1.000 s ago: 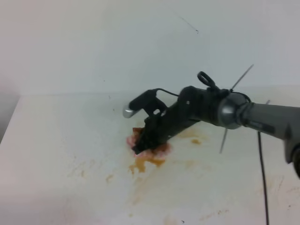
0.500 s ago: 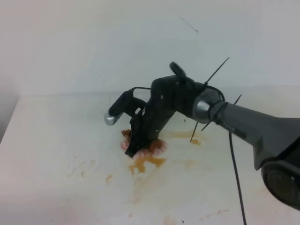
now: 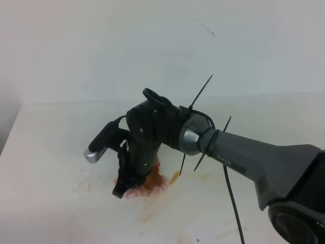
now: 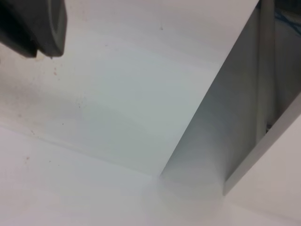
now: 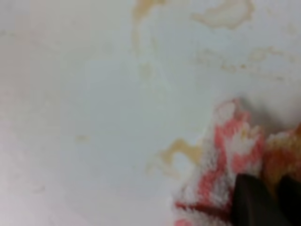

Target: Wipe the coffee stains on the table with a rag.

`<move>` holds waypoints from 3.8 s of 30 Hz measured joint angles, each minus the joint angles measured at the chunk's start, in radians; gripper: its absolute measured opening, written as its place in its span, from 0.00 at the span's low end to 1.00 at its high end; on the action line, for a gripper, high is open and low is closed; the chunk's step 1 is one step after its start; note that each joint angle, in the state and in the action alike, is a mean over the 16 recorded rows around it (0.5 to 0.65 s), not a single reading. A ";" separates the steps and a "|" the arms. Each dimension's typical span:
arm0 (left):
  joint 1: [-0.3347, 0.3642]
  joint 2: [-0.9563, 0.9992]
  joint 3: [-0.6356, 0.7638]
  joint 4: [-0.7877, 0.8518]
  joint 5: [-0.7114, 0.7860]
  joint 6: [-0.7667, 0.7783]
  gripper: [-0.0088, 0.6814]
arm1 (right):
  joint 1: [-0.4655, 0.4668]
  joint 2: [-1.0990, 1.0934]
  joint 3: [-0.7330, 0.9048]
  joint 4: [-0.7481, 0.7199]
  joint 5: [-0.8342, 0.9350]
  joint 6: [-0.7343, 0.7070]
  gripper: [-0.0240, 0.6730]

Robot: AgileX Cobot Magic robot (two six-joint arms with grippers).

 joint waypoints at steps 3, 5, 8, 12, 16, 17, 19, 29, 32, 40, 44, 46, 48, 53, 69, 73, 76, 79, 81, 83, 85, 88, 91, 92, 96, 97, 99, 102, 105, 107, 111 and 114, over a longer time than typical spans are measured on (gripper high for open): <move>0.000 -0.002 0.000 0.001 0.000 0.000 0.01 | 0.011 -0.018 0.038 0.005 -0.054 0.028 0.10; 0.000 -0.003 0.000 0.001 0.000 0.000 0.01 | 0.015 -0.041 0.083 0.007 -0.116 0.050 0.10; 0.000 -0.002 0.000 0.001 0.000 0.000 0.01 | 0.018 -0.091 0.177 0.009 -0.241 0.081 0.10; 0.000 -0.003 0.000 0.001 0.000 0.000 0.01 | 0.019 -0.174 0.337 0.009 -0.426 0.108 0.10; 0.000 -0.005 0.000 0.001 0.000 0.000 0.01 | 0.019 -0.253 0.509 0.005 -0.580 0.116 0.10; 0.000 -0.005 0.000 0.001 0.000 0.000 0.01 | 0.018 -0.271 0.548 0.002 -0.608 0.116 0.10; 0.000 -0.006 0.000 0.001 0.000 0.000 0.01 | 0.013 -0.300 0.613 -0.006 -0.650 0.114 0.10; 0.000 -0.010 0.000 0.001 0.000 0.000 0.01 | -0.105 -0.341 0.744 -0.052 -0.633 0.085 0.10; 0.000 -0.011 0.000 0.001 0.000 0.000 0.01 | -0.166 -0.347 0.748 -0.065 -0.617 0.079 0.10; 0.000 -0.010 -0.002 0.001 0.001 0.000 0.01 | -0.296 -0.408 0.762 -0.062 -0.573 0.004 0.10; 0.000 -0.011 -0.002 0.001 0.001 0.000 0.01 | -0.319 -0.488 0.801 -0.006 -0.574 -0.093 0.10; 0.000 -0.011 -0.002 0.001 0.001 0.000 0.01 | -0.323 -0.543 0.833 0.037 -0.583 -0.154 0.10; 0.000 -0.011 -0.002 0.001 0.001 0.000 0.01 | -0.324 -0.605 0.872 0.087 -0.594 -0.218 0.10; 0.000 -0.011 -0.002 0.001 0.001 0.000 0.01 | -0.324 -0.778 0.997 0.220 -0.631 -0.361 0.10; -0.001 -0.013 0.000 0.001 0.000 0.000 0.01 | -0.396 -1.076 1.260 0.585 -0.700 -0.477 0.10; -0.001 -0.013 0.000 0.001 0.000 0.000 0.01 | -0.443 -1.074 1.266 0.662 -0.707 -0.478 0.14; -0.001 -0.013 0.000 0.001 0.000 0.000 0.01 | -0.475 -1.065 1.267 0.701 -0.709 -0.481 0.20; -0.001 -0.013 0.000 0.001 0.000 0.000 0.01 | -0.499 -1.057 1.267 0.736 -0.709 -0.483 0.29; -0.001 -0.013 0.000 0.001 0.000 0.000 0.01 | -0.507 -1.052 1.267 0.760 -0.709 -0.486 0.34; -0.001 -0.013 0.000 0.001 0.000 0.000 0.01 | -0.511 -1.050 1.267 0.779 -0.706 -0.491 0.38; -0.001 -0.013 0.000 0.001 0.000 0.000 0.01 | -0.512 -1.052 1.264 0.792 -0.699 -0.501 0.39; -0.001 -0.013 0.000 0.001 0.000 0.000 0.01 | -0.512 -1.070 1.258 0.808 -0.680 -0.520 0.38; -0.001 -0.013 0.000 0.001 0.000 0.000 0.01 | -0.512 -1.107 1.251 0.820 -0.654 -0.545 0.31; -0.001 -0.013 0.000 0.001 0.000 0.000 0.01 | -0.512 -1.125 1.249 0.824 -0.643 -0.555 0.28; 0.000 -0.011 -0.002 0.001 0.001 0.000 0.01 | -0.510 -1.221 1.243 0.833 -0.592 -0.598 0.16; 0.000 -0.011 -0.002 0.001 0.001 0.000 0.01 | -0.509 -1.252 1.244 0.834 -0.580 -0.608 0.13; 0.000 -0.011 -0.002 0.001 0.001 0.000 0.01 | -0.505 -1.322 1.253 0.834 -0.560 -0.625 0.08; 0.000 -0.011 -0.002 0.001 0.001 0.000 0.01 | -0.498 -1.439 1.285 0.834 -0.542 -0.639 0.05; 0.000 -0.011 -0.002 0.001 0.001 0.000 0.01 | -0.491 -1.560 1.341 0.830 -0.539 -0.646 0.04; 0.000 -0.011 -0.002 0.001 0.001 0.000 0.01 | -0.487 -1.636 1.389 0.822 -0.551 -0.645 0.04; 0.000 -0.011 -0.002 0.001 0.001 0.000 0.01 | -0.479 -1.762 1.503 0.803 -0.619 -0.638 0.03; -0.001 -0.013 0.000 0.001 0.000 0.000 0.01 | -0.477 -1.825 1.590 0.792 -0.696 -0.631 0.03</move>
